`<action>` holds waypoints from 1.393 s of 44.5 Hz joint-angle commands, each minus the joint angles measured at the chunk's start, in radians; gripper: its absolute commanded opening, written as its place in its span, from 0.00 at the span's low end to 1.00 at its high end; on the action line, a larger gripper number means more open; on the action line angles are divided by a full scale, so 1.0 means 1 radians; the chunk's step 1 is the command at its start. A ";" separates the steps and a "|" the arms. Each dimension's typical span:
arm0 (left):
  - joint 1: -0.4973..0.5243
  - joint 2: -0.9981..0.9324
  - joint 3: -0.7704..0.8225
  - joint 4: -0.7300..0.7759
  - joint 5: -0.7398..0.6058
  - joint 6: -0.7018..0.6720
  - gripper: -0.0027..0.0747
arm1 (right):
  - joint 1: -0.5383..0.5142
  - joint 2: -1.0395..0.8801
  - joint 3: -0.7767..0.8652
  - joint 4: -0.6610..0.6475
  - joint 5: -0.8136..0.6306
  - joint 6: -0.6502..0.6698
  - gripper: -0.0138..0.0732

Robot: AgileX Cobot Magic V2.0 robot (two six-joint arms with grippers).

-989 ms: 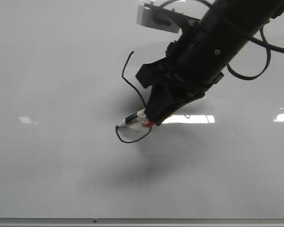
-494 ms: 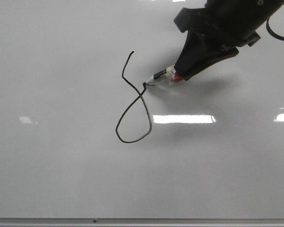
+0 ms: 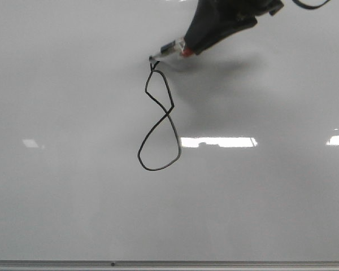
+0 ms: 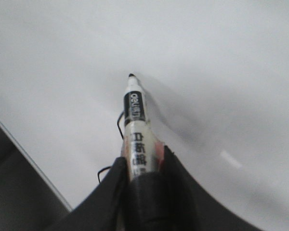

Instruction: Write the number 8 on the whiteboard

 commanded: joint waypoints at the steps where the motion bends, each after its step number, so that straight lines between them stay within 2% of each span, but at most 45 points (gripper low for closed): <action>1: 0.002 0.004 -0.029 -0.032 -0.054 -0.010 0.01 | 0.018 -0.142 -0.042 0.013 -0.065 -0.064 0.09; 4: 0.002 0.017 -0.039 -0.026 -0.043 -0.010 0.02 | 0.029 -0.194 -0.042 0.013 -0.025 -0.141 0.09; 7: 0.002 0.060 -0.079 -0.009 0.001 0.006 0.08 | 0.033 -0.230 -0.042 0.013 0.034 -0.236 0.09; 10: 0.002 0.127 -0.147 0.004 0.046 0.049 0.23 | 0.042 -0.251 -0.042 0.013 0.109 -0.340 0.09; 15: -0.002 0.255 -0.308 0.013 0.150 0.148 0.58 | 0.075 -0.263 -0.042 0.013 0.240 -0.490 0.09; 17: -0.005 0.308 -0.361 0.013 0.202 0.200 0.63 | 0.100 -0.263 -0.042 0.013 0.272 -0.530 0.09; 23: -0.055 0.457 -0.506 0.020 0.332 0.314 0.59 | 0.203 -0.263 -0.042 0.011 0.300 -0.559 0.09; 30: -0.197 0.572 -0.565 0.143 0.347 0.299 0.58 | 0.353 -0.263 -0.042 -0.046 0.286 -0.559 0.09; 36: -0.283 0.601 -0.584 0.222 0.331 0.254 0.58 | 0.419 -0.263 -0.042 -0.085 0.275 -0.559 0.09; 43: -0.325 0.607 -0.584 0.224 0.360 0.253 0.58 | 0.437 -0.263 -0.042 -0.085 0.245 -0.558 0.09; 51: -0.325 0.625 -0.584 0.217 0.362 0.251 0.57 | 0.437 -0.263 -0.042 -0.083 0.240 -0.558 0.09; 62: -0.325 0.663 -0.584 0.215 0.362 0.251 0.37 | 0.437 -0.263 -0.042 -0.081 0.233 -0.558 0.09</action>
